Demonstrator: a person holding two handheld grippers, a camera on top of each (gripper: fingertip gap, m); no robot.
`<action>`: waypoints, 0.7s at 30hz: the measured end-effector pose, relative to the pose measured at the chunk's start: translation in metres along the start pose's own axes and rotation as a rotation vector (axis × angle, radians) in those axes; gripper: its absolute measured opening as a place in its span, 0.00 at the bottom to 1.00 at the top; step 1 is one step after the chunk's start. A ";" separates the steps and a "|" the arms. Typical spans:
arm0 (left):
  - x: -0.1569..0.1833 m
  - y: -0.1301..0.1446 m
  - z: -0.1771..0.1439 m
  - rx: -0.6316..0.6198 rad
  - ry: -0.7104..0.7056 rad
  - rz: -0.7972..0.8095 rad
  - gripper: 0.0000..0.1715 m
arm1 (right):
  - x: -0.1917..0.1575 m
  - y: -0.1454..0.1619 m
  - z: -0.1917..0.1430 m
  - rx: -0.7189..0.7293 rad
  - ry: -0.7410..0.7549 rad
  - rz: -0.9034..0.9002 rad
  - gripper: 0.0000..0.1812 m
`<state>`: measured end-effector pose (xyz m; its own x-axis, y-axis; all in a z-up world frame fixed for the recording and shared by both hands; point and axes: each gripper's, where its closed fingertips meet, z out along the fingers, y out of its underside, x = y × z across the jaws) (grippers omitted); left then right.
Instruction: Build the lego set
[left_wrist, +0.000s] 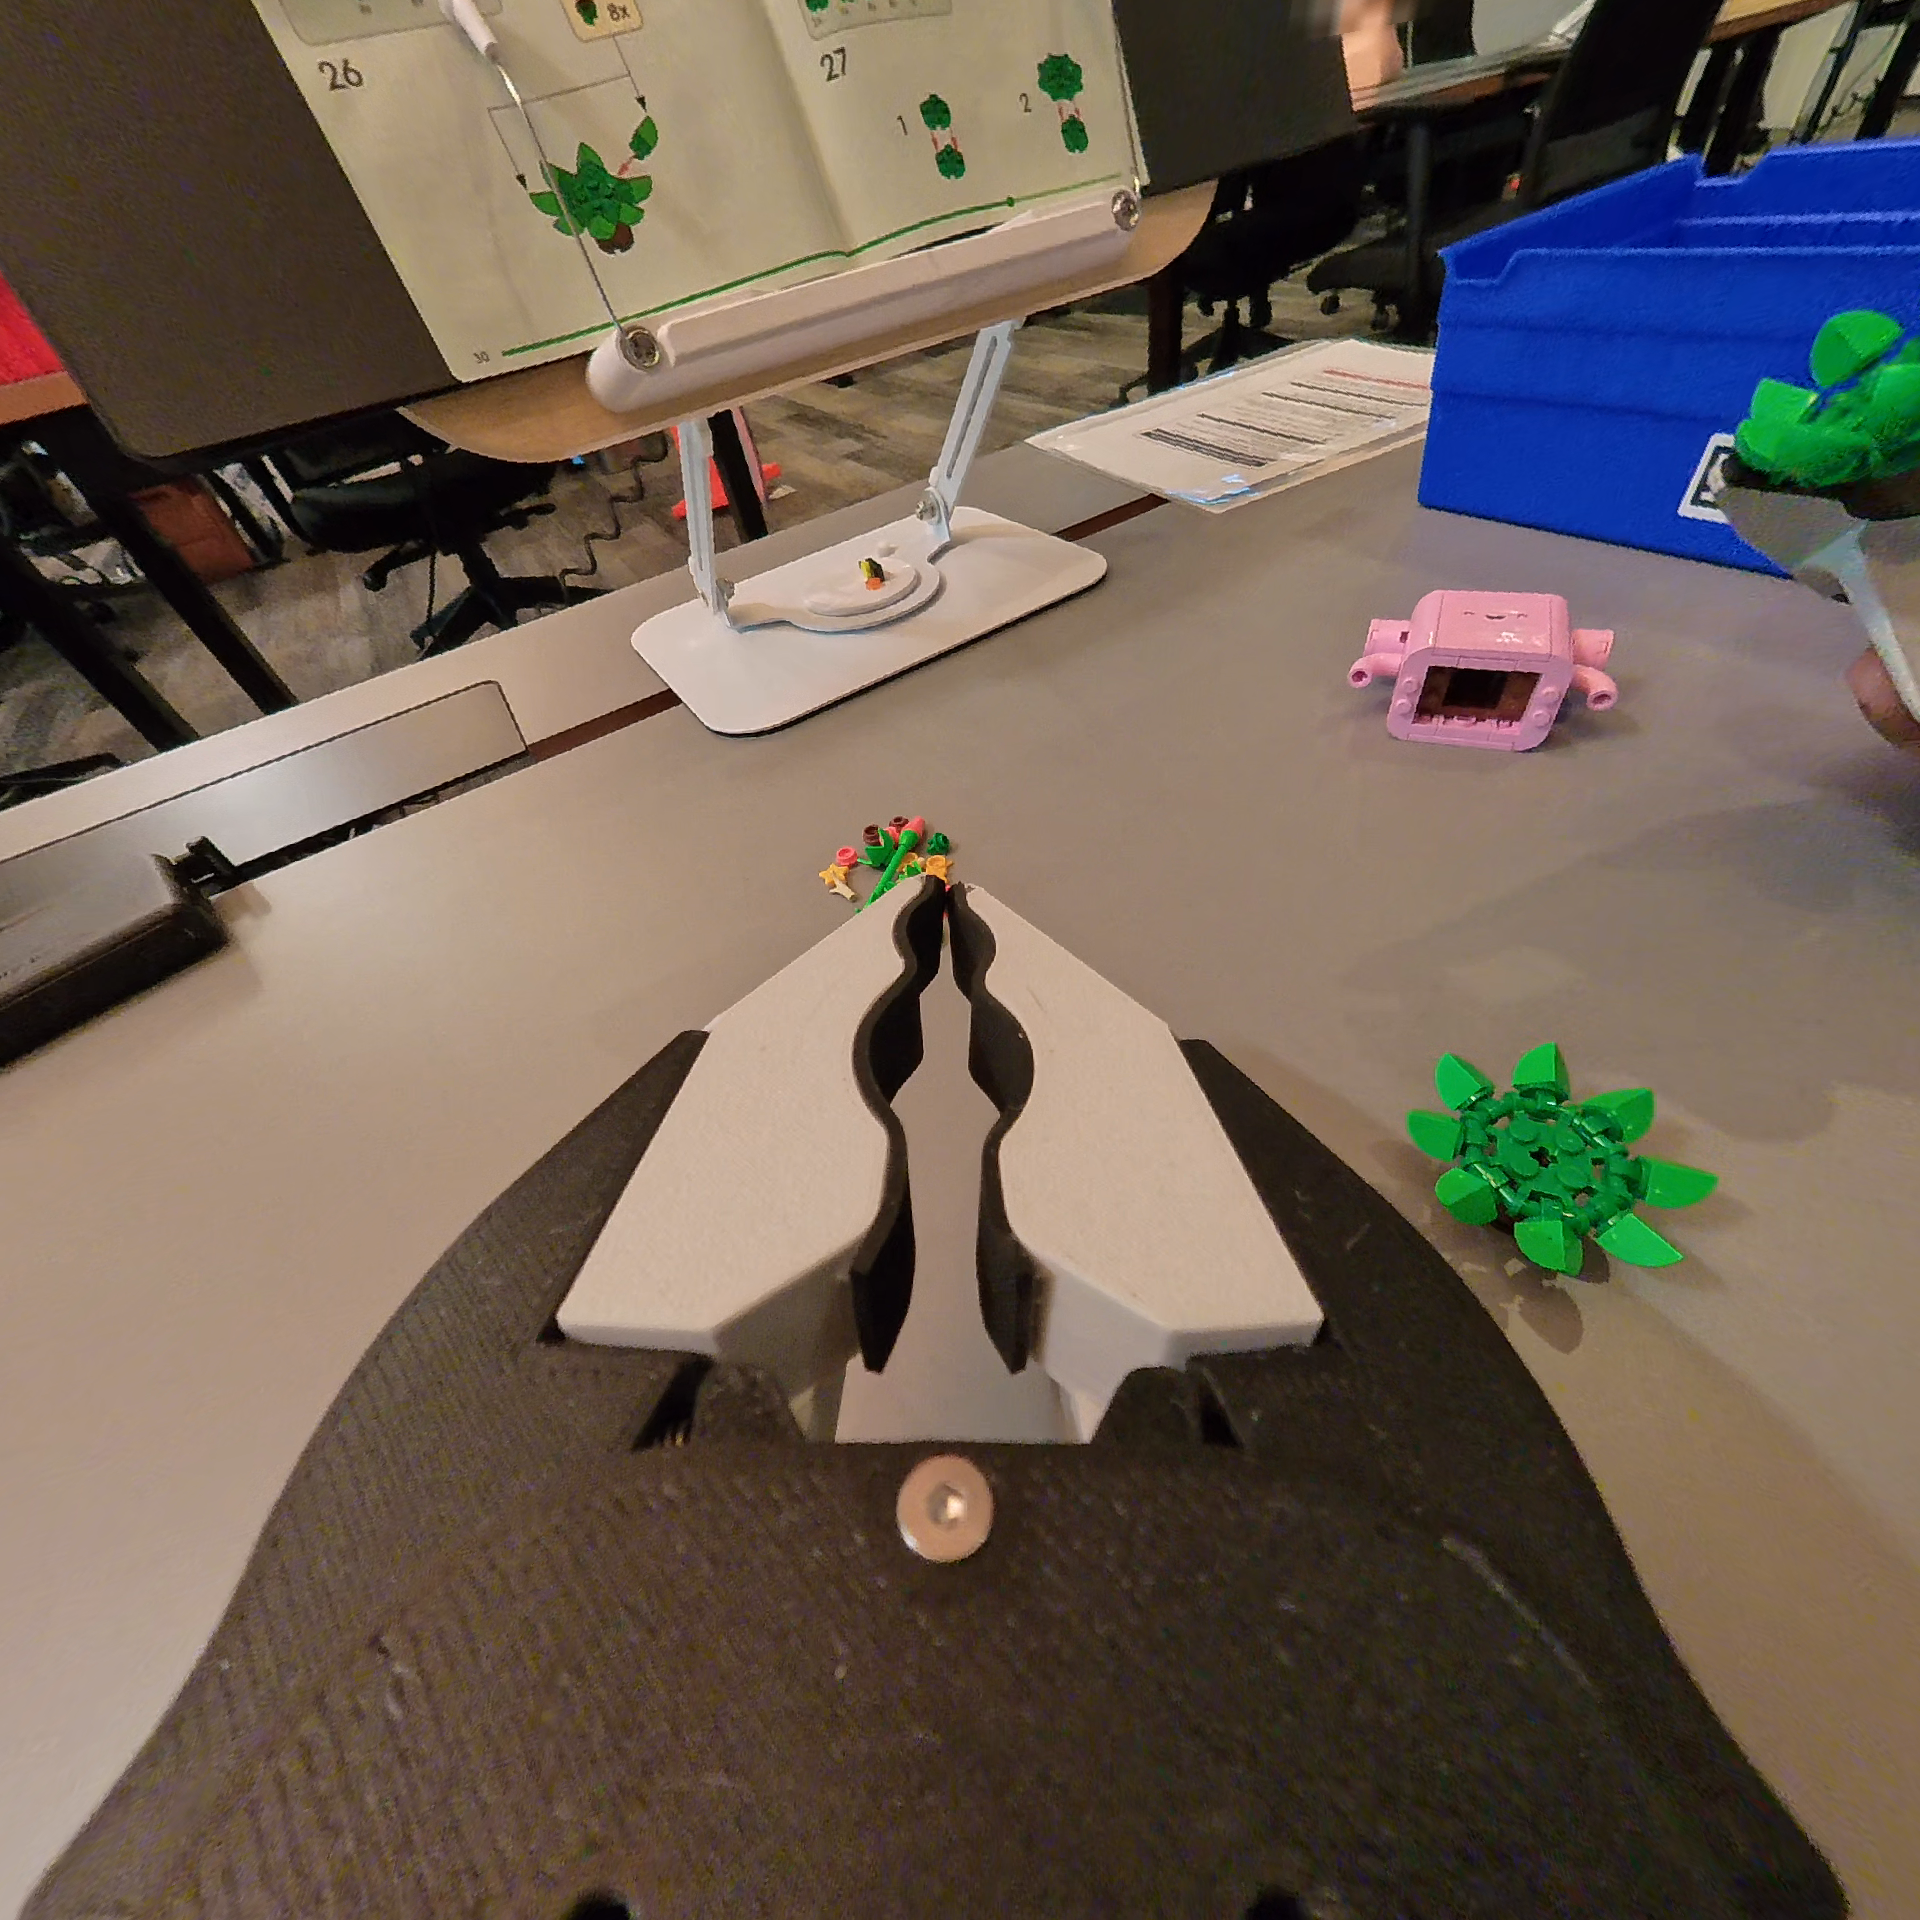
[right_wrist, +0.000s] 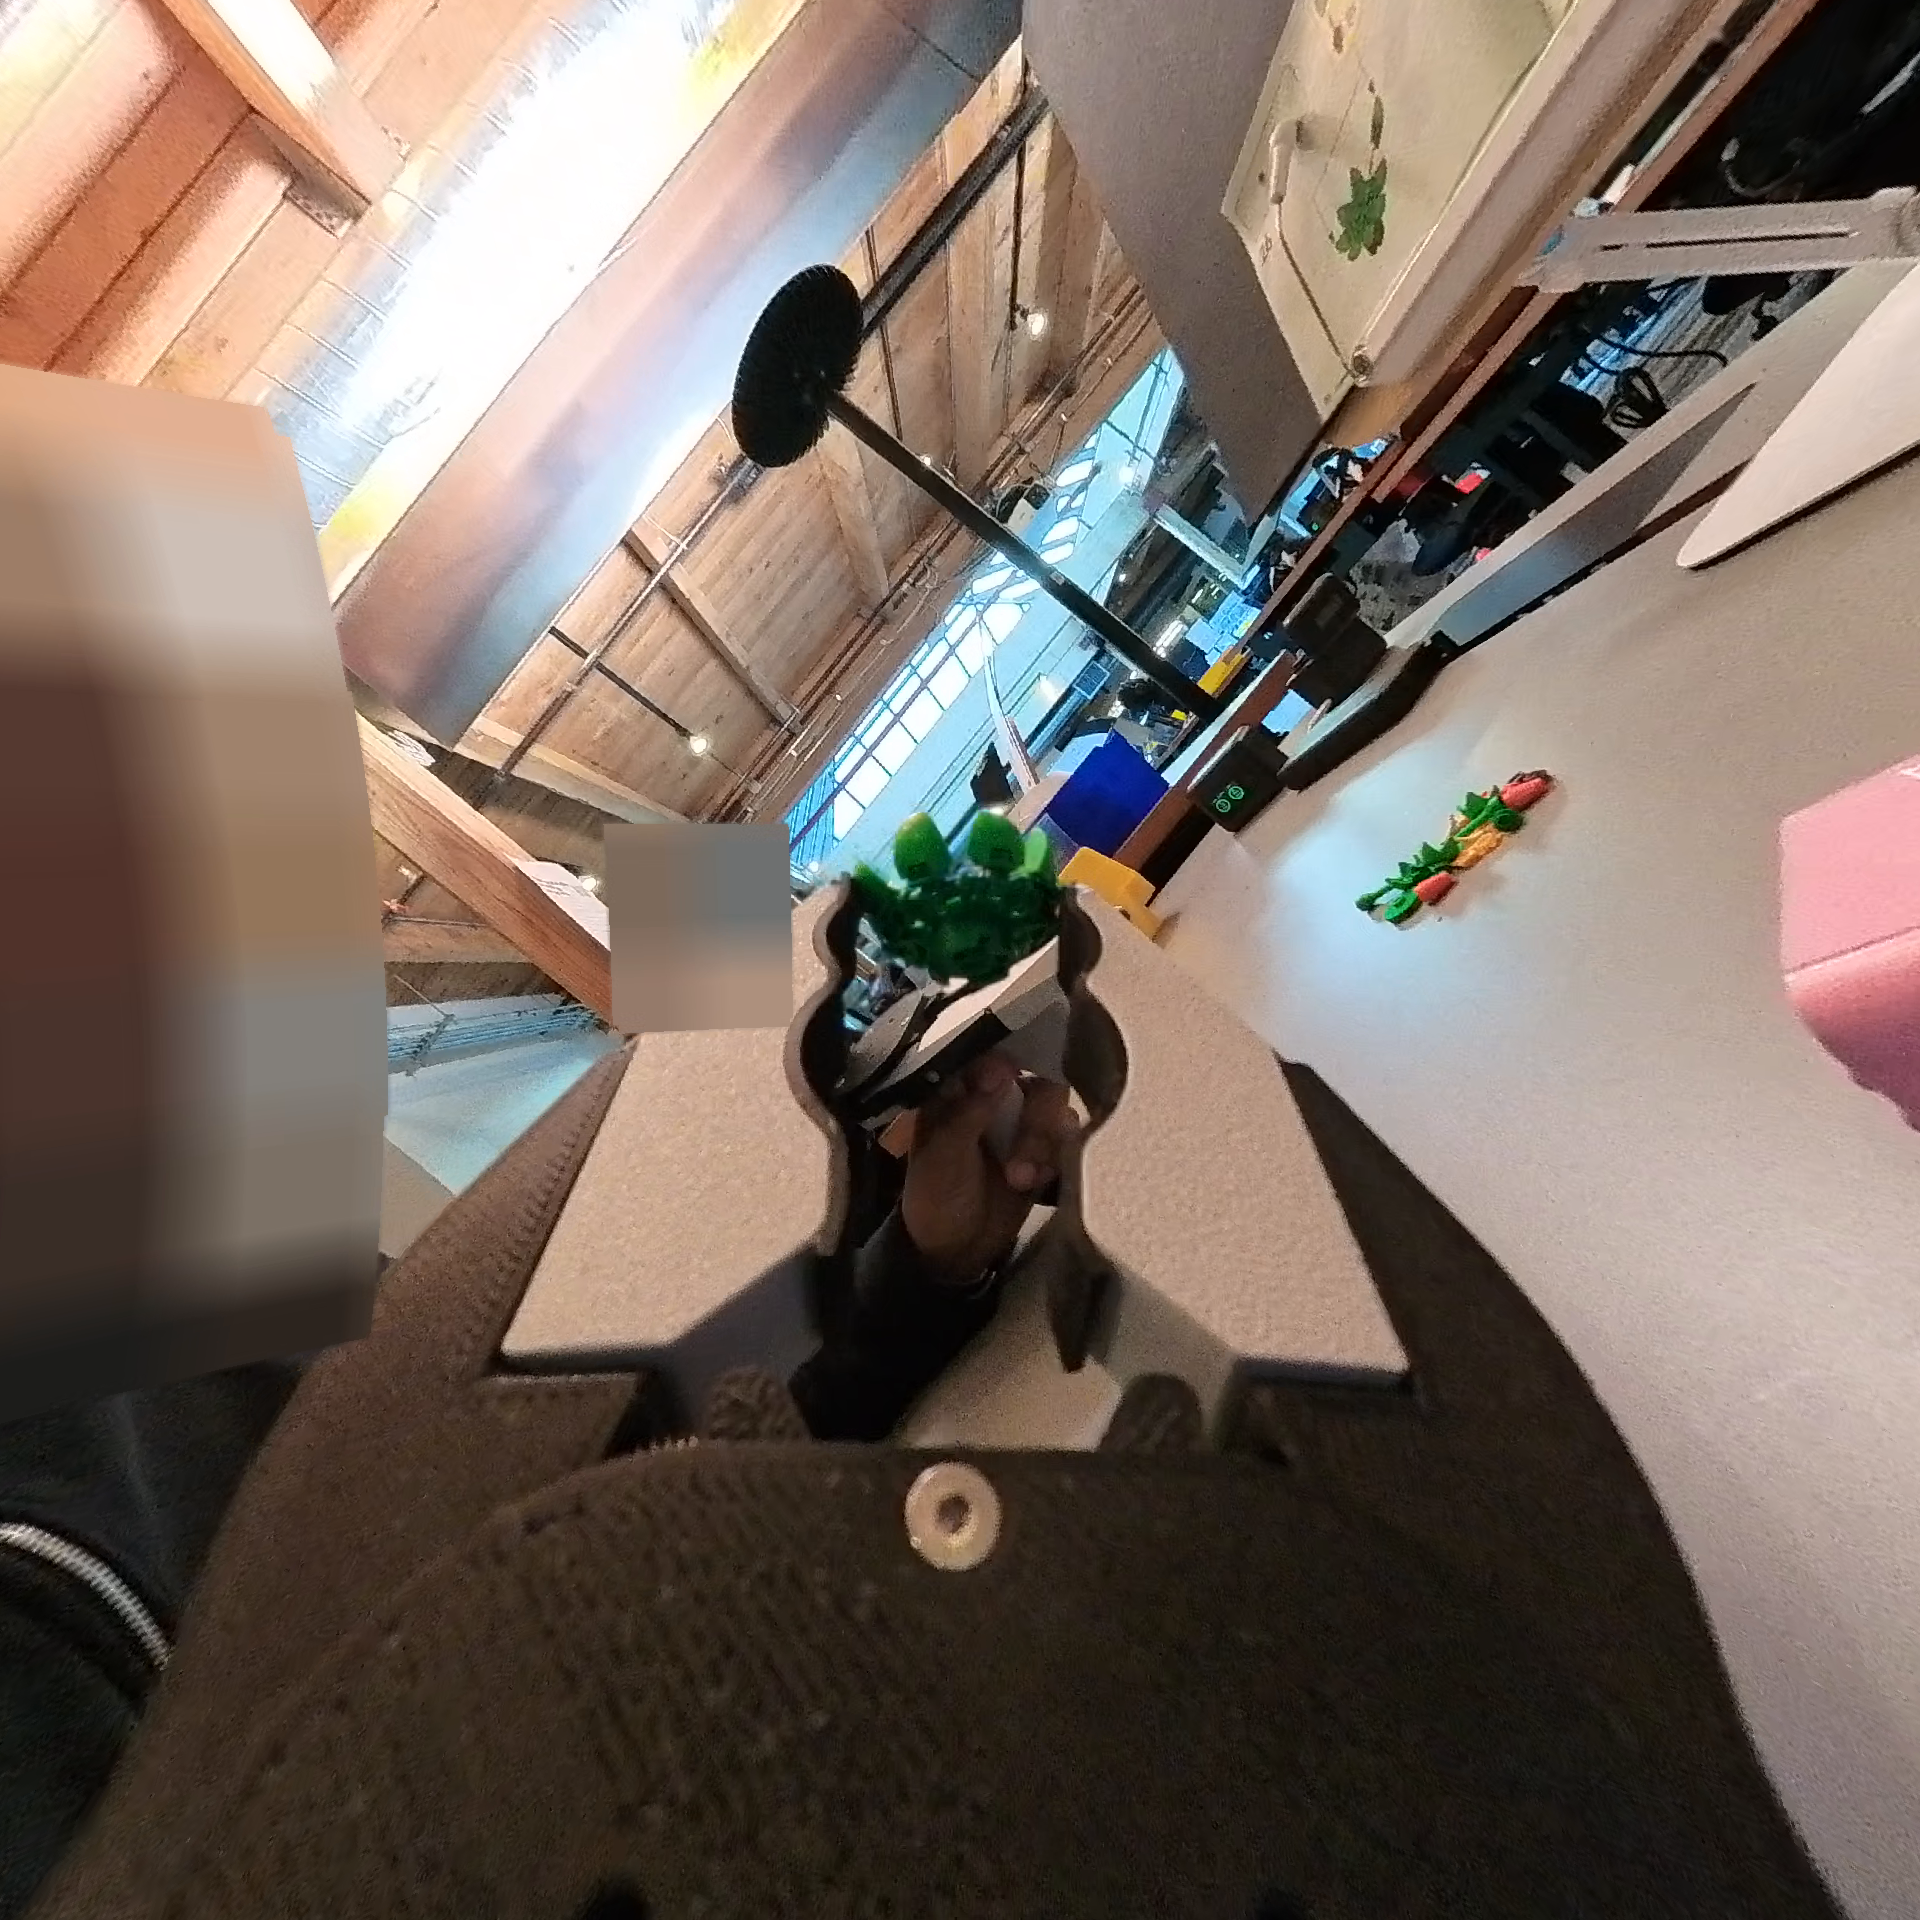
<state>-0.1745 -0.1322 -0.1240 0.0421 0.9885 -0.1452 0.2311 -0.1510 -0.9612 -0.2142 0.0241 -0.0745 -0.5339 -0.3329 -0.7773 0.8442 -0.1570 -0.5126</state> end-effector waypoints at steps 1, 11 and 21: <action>0.000 0.000 0.000 0.000 0.000 0.000 0.00 | -0.001 0.001 0.001 -0.006 0.000 -0.007 0.20; 0.000 0.000 0.000 0.000 0.003 -0.001 0.00 | 0.002 -0.002 -0.002 0.023 -0.022 0.061 0.20; 0.018 -0.003 -0.003 0.027 0.119 0.039 0.11 | 0.001 0.018 0.007 -0.079 -0.031 0.068 0.21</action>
<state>-0.1711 -0.1141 -0.1232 0.1656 0.9738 -0.1558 0.2010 -0.1880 -0.9614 -0.1987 0.0143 -0.0816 -0.4724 -0.3690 -0.8004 0.8714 -0.0592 -0.4870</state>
